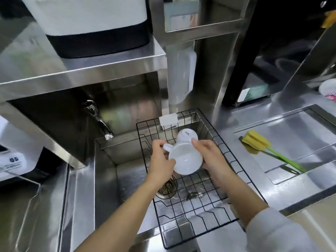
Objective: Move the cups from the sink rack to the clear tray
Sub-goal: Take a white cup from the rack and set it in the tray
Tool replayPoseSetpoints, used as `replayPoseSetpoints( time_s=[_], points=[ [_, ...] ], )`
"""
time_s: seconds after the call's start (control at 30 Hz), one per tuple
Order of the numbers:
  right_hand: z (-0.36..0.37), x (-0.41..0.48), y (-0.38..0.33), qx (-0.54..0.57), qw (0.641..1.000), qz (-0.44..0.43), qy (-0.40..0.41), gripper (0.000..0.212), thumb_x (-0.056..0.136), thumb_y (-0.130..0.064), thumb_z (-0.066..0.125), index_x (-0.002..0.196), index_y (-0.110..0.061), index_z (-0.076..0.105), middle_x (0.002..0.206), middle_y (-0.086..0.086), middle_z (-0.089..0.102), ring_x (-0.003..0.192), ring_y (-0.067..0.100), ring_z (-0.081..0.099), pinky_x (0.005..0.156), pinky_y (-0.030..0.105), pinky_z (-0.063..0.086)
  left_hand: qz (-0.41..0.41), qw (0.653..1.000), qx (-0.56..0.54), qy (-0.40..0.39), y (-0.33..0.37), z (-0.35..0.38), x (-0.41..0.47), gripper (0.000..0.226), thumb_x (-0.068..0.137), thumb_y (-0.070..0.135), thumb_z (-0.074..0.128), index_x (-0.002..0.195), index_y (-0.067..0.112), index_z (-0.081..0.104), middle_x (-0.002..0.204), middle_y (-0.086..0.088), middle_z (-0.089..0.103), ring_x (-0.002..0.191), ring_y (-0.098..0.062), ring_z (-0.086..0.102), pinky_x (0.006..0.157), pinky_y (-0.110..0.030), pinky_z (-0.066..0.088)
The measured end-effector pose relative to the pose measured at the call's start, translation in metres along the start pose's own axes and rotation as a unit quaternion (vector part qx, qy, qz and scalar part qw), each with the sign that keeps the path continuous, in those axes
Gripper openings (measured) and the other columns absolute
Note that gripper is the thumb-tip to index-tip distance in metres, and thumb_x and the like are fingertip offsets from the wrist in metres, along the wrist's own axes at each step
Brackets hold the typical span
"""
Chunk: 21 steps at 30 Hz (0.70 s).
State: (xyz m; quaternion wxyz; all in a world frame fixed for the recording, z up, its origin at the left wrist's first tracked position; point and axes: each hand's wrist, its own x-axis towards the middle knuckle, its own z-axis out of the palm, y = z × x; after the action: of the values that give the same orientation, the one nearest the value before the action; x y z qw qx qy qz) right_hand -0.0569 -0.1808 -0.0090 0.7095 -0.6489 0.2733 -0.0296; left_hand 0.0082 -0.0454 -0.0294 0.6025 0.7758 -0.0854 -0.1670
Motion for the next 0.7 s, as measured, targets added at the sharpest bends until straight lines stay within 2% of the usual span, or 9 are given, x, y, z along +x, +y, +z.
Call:
replayPoseSetpoints(
  time_s=[0.07, 0.1, 0.2, 0.27, 0.33, 0.4, 0.47, 0.57, 0.7],
  points=[
    [-0.002, 0.0, -0.009, 0.049, 0.992, 0.061, -0.098, 0.057, 0.068, -0.055, 0.065, 0.111, -0.017, 0.061, 0.111, 0.009, 0.066, 0.098, 0.022, 0.065, 0.078, 0.039, 0.056, 0.04, 0.999, -0.002, 0.018, 0.004, -0.001, -0.005, 0.056, 0.073, -0.013, 0.05, 0.087, 0.04, 0.035, 0.091, 0.009, 0.053, 0.077, -0.005, 0.055, 0.056, -0.015, 0.051],
    [0.001, -0.001, -0.013, 0.065, 0.985, 0.076, -0.143, 0.053, 0.07, -0.053, 0.066, 0.111, -0.02, 0.063, 0.111, 0.009, 0.068, 0.101, 0.024, 0.065, 0.081, 0.042, 0.056, 0.053, 0.998, -0.009, 0.033, 0.006, -0.005, -0.008, 0.055, 0.074, -0.012, 0.05, 0.088, 0.039, 0.035, 0.093, 0.009, 0.052, 0.079, -0.005, 0.054, 0.059, -0.014, 0.05],
    [0.014, -0.003, -0.025, 0.106, 0.971, 0.086, -0.195, 0.038, 0.07, -0.042, 0.07, 0.103, -0.022, 0.068, 0.102, 0.006, 0.073, 0.098, 0.024, 0.067, 0.086, 0.046, 0.055, 0.061, 0.997, -0.04, 0.034, 0.015, -0.025, -0.018, 0.058, 0.075, -0.013, 0.052, 0.091, 0.039, 0.033, 0.101, 0.009, 0.052, 0.085, -0.004, 0.056, 0.066, -0.034, 0.057],
    [0.03, -0.005, -0.033, 0.103, 0.972, 0.068, -0.2, 0.032, 0.069, -0.038, 0.071, 0.096, -0.021, 0.07, 0.093, 0.006, 0.074, 0.09, 0.021, 0.069, 0.08, 0.042, 0.057, 0.052, 0.994, -0.095, -0.003, 0.023, -0.043, -0.026, 0.057, 0.073, -0.011, 0.059, 0.098, 0.035, 0.036, 0.109, 0.004, 0.053, 0.092, -0.008, 0.057, 0.064, -0.037, 0.057],
    [0.05, -0.009, -0.037, 0.087, 0.978, 0.038, -0.186, 0.045, 0.067, -0.035, 0.071, 0.106, -0.015, 0.062, 0.099, 0.01, 0.068, 0.091, 0.022, 0.065, 0.072, 0.038, 0.054, 0.031, 0.987, -0.156, -0.012, 0.033, -0.066, -0.034, 0.049, 0.068, 0.007, 0.067, 0.105, 0.025, 0.04, 0.113, -0.004, 0.056, 0.097, -0.017, 0.057, 0.073, -0.04, 0.053],
    [0.072, -0.016, -0.039, 0.063, 0.983, 0.01, -0.175, 0.061, 0.063, -0.036, 0.069, 0.116, -0.013, 0.05, 0.112, 0.013, 0.059, 0.099, 0.025, 0.059, 0.075, 0.038, 0.049, 0.016, 0.985, -0.173, 0.02, 0.044, -0.091, -0.04, 0.041, 0.065, 0.029, 0.068, 0.101, 0.023, 0.047, 0.107, -0.005, 0.06, 0.096, -0.019, 0.058, 0.083, -0.041, 0.049],
    [0.098, -0.026, -0.043, 0.042, 0.982, -0.024, -0.181, 0.062, 0.059, -0.037, 0.071, 0.114, -0.02, 0.047, 0.117, 0.009, 0.055, 0.101, 0.023, 0.055, 0.08, 0.036, 0.045, 0.021, 0.987, -0.143, 0.066, 0.054, -0.117, -0.049, 0.039, 0.065, 0.039, 0.068, 0.096, 0.022, 0.05, 0.1, -0.003, 0.061, 0.089, -0.015, 0.058, 0.082, -0.034, 0.047],
    [0.139, -0.044, -0.053, 0.0, 0.976, -0.1, -0.194, 0.065, 0.054, -0.038, 0.075, 0.111, -0.027, 0.045, 0.117, 0.003, 0.052, 0.103, 0.014, 0.054, 0.081, 0.027, 0.044, 0.047, 0.984, -0.118, 0.123, 0.065, -0.158, -0.066, 0.037, 0.073, 0.028, 0.074, 0.098, 0.016, 0.049, 0.091, -0.002, 0.063, 0.077, -0.006, 0.058, 0.069, -0.017, 0.046],
    [0.2, -0.074, -0.068, -0.055, 0.952, -0.22, -0.208, 0.064, 0.047, -0.036, 0.08, 0.097, -0.034, 0.041, 0.101, -0.006, 0.05, 0.072, -0.018, 0.051, 0.058, 0.004, 0.042, 0.045, 0.978, -0.128, 0.156, 0.079, -0.219, -0.093, 0.036, 0.068, 0.023, 0.074, 0.094, 0.015, 0.051, 0.1, -0.01, 0.061, 0.081, -0.016, 0.058, 0.065, -0.025, 0.047]
  ],
)
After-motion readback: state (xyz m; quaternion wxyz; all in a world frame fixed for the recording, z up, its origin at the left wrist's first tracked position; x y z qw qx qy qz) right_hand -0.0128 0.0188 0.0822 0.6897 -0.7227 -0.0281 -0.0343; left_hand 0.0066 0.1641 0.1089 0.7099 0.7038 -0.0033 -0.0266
